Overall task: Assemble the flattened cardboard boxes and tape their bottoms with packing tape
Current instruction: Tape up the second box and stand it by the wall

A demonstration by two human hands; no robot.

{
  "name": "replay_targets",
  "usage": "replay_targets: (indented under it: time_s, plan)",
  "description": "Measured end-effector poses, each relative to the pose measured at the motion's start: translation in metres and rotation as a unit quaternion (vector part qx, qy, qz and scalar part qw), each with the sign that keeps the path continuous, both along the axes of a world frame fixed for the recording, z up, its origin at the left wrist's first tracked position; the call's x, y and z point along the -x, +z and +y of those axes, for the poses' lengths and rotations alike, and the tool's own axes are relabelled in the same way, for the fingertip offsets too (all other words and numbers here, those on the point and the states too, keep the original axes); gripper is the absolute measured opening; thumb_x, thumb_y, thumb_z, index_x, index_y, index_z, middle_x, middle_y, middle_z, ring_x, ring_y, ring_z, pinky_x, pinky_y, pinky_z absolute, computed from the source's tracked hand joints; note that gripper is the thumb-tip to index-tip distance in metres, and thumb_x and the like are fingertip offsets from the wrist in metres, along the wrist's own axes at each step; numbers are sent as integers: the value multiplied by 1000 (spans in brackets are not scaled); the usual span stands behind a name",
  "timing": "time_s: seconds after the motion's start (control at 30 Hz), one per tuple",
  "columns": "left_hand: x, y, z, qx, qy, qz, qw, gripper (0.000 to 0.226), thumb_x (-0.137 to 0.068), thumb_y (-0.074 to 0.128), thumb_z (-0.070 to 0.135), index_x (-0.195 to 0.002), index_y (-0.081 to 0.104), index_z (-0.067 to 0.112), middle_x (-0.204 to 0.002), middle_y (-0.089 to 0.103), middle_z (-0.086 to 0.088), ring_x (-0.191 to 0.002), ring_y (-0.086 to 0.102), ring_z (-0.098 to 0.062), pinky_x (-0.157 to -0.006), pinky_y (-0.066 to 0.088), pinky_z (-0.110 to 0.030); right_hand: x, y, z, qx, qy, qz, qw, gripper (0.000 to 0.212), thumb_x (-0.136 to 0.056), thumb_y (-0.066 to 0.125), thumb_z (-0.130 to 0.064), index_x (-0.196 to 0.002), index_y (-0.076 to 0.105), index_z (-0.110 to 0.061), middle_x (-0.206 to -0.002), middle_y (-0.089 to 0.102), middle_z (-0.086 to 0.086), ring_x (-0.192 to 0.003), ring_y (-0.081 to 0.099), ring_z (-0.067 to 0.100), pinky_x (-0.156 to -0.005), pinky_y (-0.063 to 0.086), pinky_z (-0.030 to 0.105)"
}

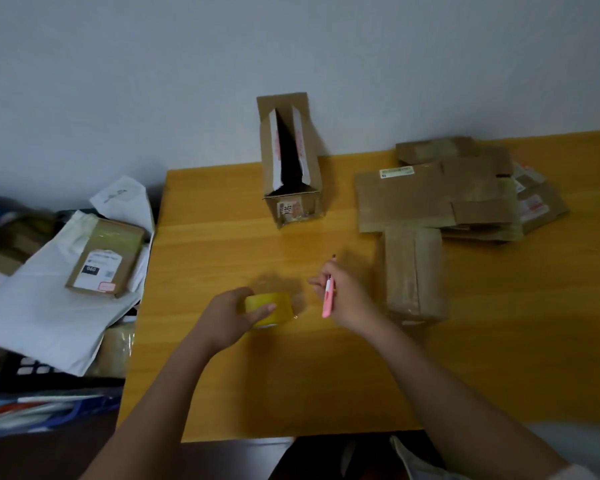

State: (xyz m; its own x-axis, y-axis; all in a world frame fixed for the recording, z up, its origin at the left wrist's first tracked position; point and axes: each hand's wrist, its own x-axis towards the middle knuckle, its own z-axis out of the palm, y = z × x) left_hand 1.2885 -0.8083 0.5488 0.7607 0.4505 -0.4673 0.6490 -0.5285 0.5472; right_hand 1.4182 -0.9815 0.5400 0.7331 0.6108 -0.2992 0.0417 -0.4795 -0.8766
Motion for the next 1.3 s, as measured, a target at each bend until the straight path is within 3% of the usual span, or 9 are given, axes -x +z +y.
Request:
replay_targets:
  time_s: [0.1,0.17,0.3,0.47,0.67,0.8,1.03,1.17,1.3]
  plan:
    - [13,-4,10,54,30,-39,997,31,-83,70,45,-79,59,17,-63,51,5,-53,45,-6,-49,33,-18,2,-43,13,22,18,67,997,25,-98,41,1,-81,47,-16,-79,52,5,-98,57,45,-50,41,14]
    - [16,-6,15,80,38,-59,994,28,-84,70,41,-80,61,16,-63,51,3,-54,44,-8,-50,33,-19,3,-59,19,54,67,29,996,24,-97,44,4,-90,48,-19,-76,48,5,-71,56,24,-50,41,11]
    - [17,-9,18,105,24,-80,991,27,-86,70,36,-80,60,12,-64,50,0,-53,43,-7,-49,32,-18,6,-81,31,65,58,-29,996,37,-96,43,-11,-60,37,-17,-77,44,18,-47,44,4,-43,31,17]
    - [20,-11,24,145,32,-93,985,34,-84,69,40,-83,61,7,-67,49,-3,-57,44,-10,-52,32,-22,0,-93,34,113,91,-73,987,37,-93,47,-22,-56,45,-21,-60,55,-1,-61,55,13,-56,35,27]
    - [19,-13,28,169,32,-101,980,44,-77,68,49,-82,61,6,-67,48,-1,-58,44,-11,-54,33,-23,0,-109,42,120,145,-78,979,21,-84,35,-41,-78,56,-45,-98,56,5,-95,51,27,-90,44,45]
    - [20,-15,30,174,35,-104,979,41,-75,68,50,-79,62,10,-65,49,1,-57,44,-9,-52,32,-21,3,-83,50,102,98,-13,990,29,-82,50,-12,-71,41,-36,-85,55,-1,-84,54,25,-79,46,42]
    - [25,-13,30,198,15,-103,975,44,-78,70,49,-82,64,6,-70,52,-2,-62,49,-10,-56,36,-24,-1,-68,37,96,184,-149,967,30,-101,34,-22,-74,42,-32,-80,48,4,-70,45,17,-67,42,34]
    - [27,-12,19,251,8,-107,962,57,-78,74,53,-85,62,-2,-75,52,-7,-67,50,-16,-61,36,-31,-4,-55,18,97,158,-64,981,42,-78,50,13,-81,36,-28,-82,52,4,-72,51,17,-58,40,15]
    - [20,5,18,279,48,-139,949,35,-82,75,42,-74,64,9,-70,53,-3,-64,52,-17,-58,39,-29,-8,-23,1,56,137,-72,986,44,-77,53,13,-86,35,-27,-83,52,3,-71,53,16,-57,41,28]
